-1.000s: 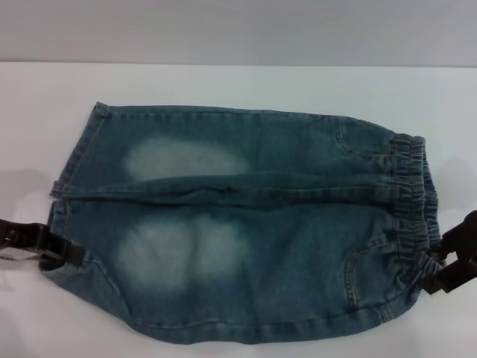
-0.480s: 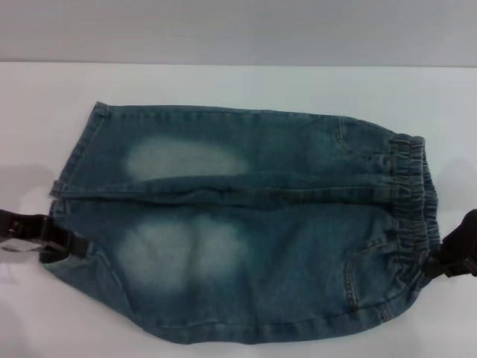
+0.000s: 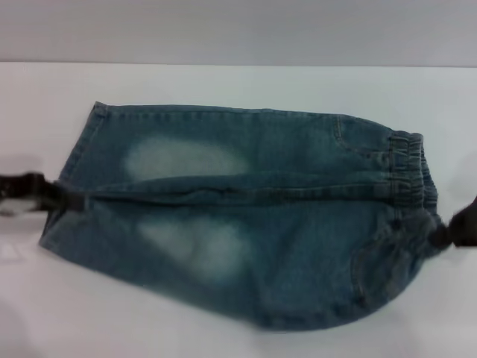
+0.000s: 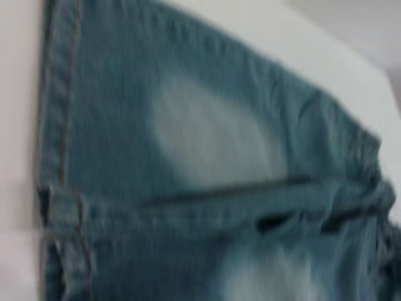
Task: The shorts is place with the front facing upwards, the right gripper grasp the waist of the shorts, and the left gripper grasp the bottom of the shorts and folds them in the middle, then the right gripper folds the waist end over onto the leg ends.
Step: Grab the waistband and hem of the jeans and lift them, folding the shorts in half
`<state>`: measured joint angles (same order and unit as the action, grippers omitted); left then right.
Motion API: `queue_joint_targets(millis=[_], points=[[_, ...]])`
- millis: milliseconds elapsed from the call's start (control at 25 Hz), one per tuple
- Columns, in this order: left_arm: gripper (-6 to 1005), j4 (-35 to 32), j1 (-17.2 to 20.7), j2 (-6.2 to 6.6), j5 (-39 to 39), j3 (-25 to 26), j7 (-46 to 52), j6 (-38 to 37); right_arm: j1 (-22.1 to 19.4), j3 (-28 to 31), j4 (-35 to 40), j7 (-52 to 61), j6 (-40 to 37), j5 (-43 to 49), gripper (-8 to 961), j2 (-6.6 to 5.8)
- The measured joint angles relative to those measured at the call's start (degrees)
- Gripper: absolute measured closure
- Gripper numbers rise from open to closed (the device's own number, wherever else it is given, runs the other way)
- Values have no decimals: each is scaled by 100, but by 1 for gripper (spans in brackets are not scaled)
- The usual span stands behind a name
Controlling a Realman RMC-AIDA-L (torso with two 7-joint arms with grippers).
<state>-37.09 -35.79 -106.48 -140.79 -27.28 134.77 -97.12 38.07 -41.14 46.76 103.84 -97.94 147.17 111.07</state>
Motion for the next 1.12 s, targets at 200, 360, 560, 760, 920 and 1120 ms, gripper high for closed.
queue_joint_targets(millis=[200,360,560,760,920,1120], points=[[956,-1,2,-56,13,672,122,469,-378,698,-216,-1,238,-1025,948,-204],[956,0,17,-163,265,754,75,977,-721,1079,-463,-48,685,-1829,940,-156],[956,-1,-47,-265,574,695,-74,1619,-981,1126,-791,-219,1813,-2513,932,9],[955,0,-130,-356,607,394,-174,2223,-885,1145,-1301,-493,2720,-2873,923,98],[955,0,-209,-455,649,336,-329,2541,-746,1097,-1470,-698,3218,-3044,915,235],[955,-8,-267,-581,700,324,-515,2840,-617,1117,-1456,-964,3458,-3088,906,398]])
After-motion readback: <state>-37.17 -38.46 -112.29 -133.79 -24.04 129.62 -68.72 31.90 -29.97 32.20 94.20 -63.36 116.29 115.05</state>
